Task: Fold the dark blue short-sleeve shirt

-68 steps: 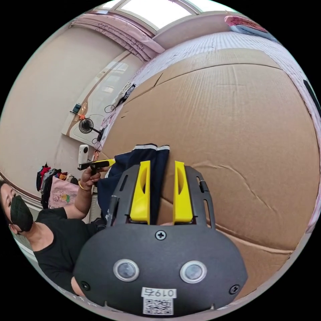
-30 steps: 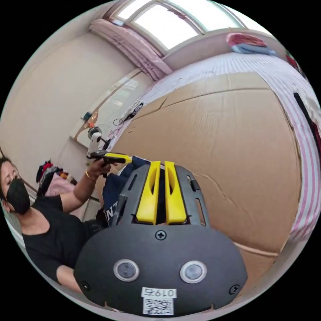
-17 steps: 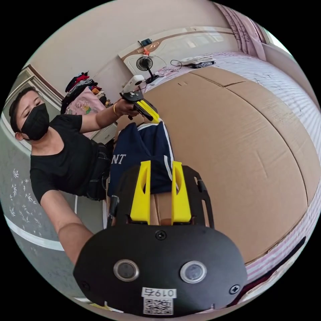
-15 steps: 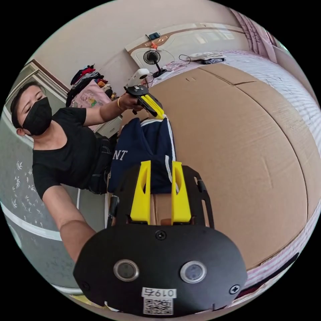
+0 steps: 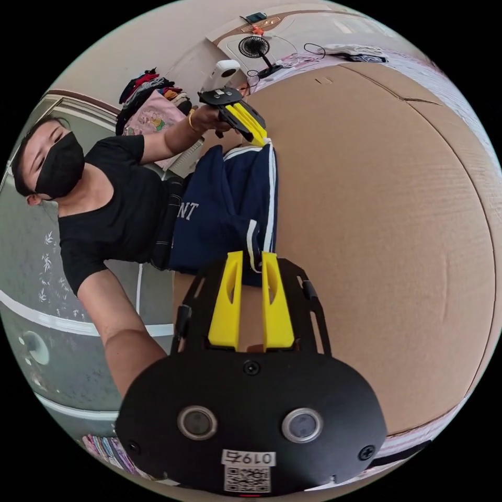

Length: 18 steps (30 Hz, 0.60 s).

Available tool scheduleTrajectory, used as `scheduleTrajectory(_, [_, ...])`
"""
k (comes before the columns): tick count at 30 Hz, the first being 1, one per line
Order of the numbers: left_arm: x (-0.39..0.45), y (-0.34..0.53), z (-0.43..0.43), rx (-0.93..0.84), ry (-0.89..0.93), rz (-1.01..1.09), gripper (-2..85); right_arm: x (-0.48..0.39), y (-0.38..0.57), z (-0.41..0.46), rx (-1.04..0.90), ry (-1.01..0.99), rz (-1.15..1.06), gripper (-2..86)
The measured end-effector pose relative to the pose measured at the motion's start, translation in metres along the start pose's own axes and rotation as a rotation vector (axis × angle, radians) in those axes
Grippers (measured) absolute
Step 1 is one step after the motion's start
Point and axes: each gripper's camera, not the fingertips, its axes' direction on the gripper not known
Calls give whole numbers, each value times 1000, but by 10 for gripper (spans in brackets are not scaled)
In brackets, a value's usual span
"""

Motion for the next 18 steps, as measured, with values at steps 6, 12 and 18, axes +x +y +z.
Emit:
scheduleTrajectory(6, [-2,-7,1,-10,7,17,15,10,-11,-16,-93,-71,-19,-3])
scheduleTrajectory(12, [7,-20,5,-59,-49,82,15,16,-23,-25,-243,-144,-4,-7])
scheduleTrajectory(18, [7,-29,7,-68,-51,95,15,49,-8,9,-311,-200,103,-5])
